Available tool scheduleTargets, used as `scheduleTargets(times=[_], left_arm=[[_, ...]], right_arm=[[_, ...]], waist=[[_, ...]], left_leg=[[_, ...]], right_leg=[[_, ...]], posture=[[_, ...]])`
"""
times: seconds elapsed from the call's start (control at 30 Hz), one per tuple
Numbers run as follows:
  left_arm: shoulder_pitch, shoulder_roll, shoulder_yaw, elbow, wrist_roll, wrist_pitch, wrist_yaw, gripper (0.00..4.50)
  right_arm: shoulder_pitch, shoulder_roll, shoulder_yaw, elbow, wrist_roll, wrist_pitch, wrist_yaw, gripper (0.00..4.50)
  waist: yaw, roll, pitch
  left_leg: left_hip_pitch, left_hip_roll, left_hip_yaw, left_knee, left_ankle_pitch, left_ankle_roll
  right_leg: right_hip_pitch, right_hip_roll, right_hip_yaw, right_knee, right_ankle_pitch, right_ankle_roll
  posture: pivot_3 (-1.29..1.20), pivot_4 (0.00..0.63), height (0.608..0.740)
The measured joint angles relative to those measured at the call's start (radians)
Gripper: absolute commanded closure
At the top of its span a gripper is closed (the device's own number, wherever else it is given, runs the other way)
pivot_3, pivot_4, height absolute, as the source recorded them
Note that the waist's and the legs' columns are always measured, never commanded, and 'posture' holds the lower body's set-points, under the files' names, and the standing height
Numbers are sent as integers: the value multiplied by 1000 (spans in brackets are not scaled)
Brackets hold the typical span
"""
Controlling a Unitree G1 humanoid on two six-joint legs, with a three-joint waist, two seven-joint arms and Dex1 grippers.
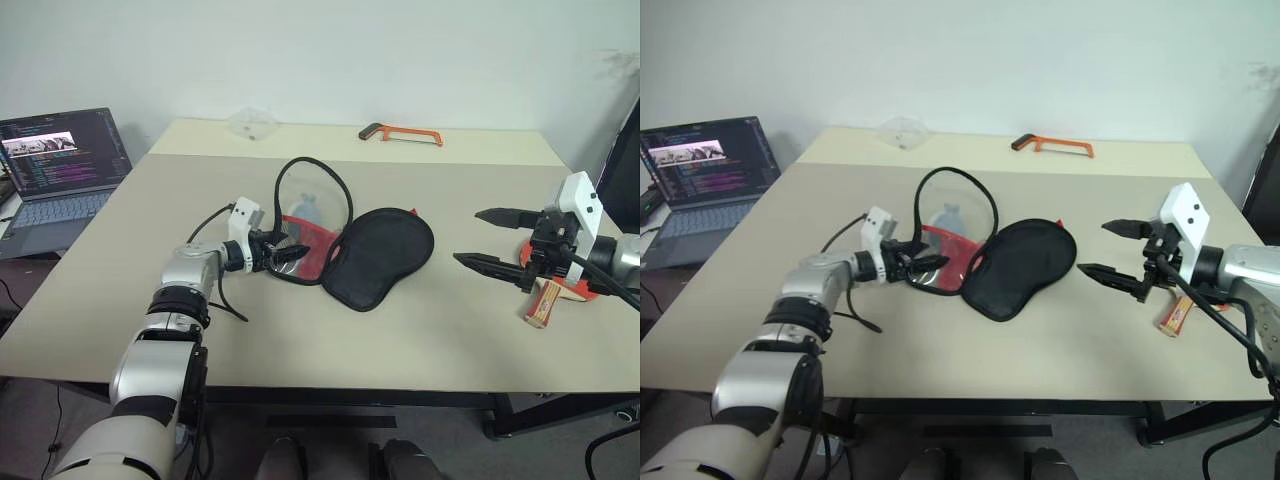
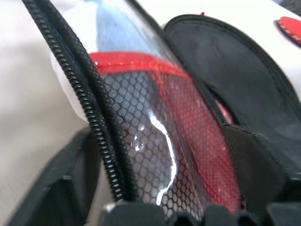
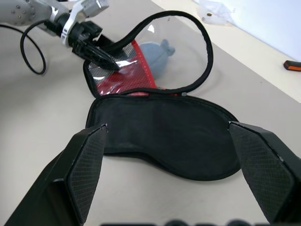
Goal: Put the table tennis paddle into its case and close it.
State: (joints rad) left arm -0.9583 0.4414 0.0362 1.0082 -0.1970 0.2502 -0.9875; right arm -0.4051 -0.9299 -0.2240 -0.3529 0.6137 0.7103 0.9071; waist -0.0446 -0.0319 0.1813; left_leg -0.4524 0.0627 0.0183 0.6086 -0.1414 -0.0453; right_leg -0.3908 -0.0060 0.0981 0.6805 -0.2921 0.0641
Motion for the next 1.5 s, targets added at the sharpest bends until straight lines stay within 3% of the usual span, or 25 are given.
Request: scheduleTargets(times=[0.3,0.6,0.87,1.1,1.5], left_arm=[[22,-100,55,-120,-25,11,137,4463],[96,-286,83,-376,-46,100,400,4463],[104,-445,60,-425,-29,126,623,4463],[83,-473,89,-379,-32,122,736,4463],[-26,-519,177,-264,-117,182,754,4463]], right_arm=[[3,0,-18,-19,4,8,-35,0],[-1,0,-17,-18,4,9,-39,0],[-10,0,8,-9,-1,7,-34,0],[-10,0,12,6,-3,4,-34,0],[-24,14,48,20,-10,-4,-34,0]], waist=[[4,0,0],[11,0,0],[12,0,0],[11,0,0],[13,0,0]], left_leg=[[0,0,-2,0,0,0],[0,-1,-2,0,0,0],[0,-2,-3,1,0,0],[1,-2,-5,0,0,0],[0,-3,-5,0,0,0]], right_leg=[[1,0,-1,0,0,0],[2,0,-1,0,0,1],[2,0,-1,-1,0,2],[2,1,-1,0,0,2],[2,1,-1,-1,-1,5]], posture=[[0,150,740],[0,150,740],[0,150,740],[0,150,740],[0,150,740]])
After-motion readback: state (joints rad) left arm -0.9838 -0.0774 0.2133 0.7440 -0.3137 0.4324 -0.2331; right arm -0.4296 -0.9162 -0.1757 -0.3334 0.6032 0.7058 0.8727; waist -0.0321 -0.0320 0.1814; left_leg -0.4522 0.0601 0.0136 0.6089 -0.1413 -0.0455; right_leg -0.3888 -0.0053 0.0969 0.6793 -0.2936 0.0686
